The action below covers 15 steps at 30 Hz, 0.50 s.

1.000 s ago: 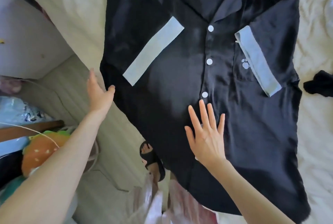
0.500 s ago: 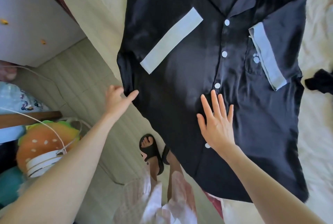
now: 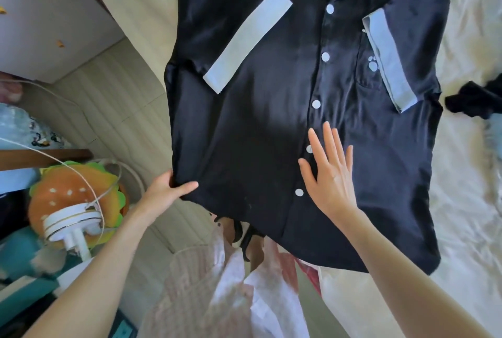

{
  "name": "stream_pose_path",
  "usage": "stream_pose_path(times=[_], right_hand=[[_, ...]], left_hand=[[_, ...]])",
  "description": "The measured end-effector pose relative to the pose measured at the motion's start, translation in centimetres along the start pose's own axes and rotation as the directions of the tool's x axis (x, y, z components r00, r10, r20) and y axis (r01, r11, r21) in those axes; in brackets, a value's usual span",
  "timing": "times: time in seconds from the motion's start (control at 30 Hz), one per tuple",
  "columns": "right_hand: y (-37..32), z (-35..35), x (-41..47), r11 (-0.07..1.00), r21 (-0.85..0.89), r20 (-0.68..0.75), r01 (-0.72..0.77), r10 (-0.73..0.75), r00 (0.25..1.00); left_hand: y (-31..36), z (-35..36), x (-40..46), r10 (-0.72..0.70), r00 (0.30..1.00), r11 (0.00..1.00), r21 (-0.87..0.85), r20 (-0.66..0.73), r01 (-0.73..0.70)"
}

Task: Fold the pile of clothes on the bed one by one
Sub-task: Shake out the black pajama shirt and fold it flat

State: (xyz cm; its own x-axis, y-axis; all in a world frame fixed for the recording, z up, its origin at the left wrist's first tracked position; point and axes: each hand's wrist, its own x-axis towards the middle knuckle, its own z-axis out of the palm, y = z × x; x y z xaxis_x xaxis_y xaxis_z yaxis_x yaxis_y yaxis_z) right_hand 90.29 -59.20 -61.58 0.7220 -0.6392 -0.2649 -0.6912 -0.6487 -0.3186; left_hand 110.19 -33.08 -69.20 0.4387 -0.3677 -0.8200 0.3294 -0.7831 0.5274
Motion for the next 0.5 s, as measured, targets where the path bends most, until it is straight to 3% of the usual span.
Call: stream_pose_path(times=[0.07,0.2,0.37,0.5], right_hand=[[1.2,-0.5,-2.1,0.998,0.035,-0.007,-0.054,0.055,0.998],[4.6,-1.4,-6.8,0.974,0.029,0.01,-0.224,0.224,0.975],[9.7,-3.0,-11.7,0.894,0.003,-0.033,-0.447,0.447,0.894],[13.6,-4.3,-13.9,0.702,0.119,-0.049,-0.702,0.71,0.702]], left_hand=[[-0.6,0.5,-1.3,-0.12,0.992,0.983,0.147,0.033,0.114],[-2.4,1.9,-4.8,-0.228,0.973,0.941,0.248,-0.033,0.229],[-3.8,3.7,-9.2,-0.161,0.979,0.984,0.059,-0.129,0.169],[-4.0,5.1,-11.8,-0.105,0.975,0.987,-0.143,-0.198,0.077]])
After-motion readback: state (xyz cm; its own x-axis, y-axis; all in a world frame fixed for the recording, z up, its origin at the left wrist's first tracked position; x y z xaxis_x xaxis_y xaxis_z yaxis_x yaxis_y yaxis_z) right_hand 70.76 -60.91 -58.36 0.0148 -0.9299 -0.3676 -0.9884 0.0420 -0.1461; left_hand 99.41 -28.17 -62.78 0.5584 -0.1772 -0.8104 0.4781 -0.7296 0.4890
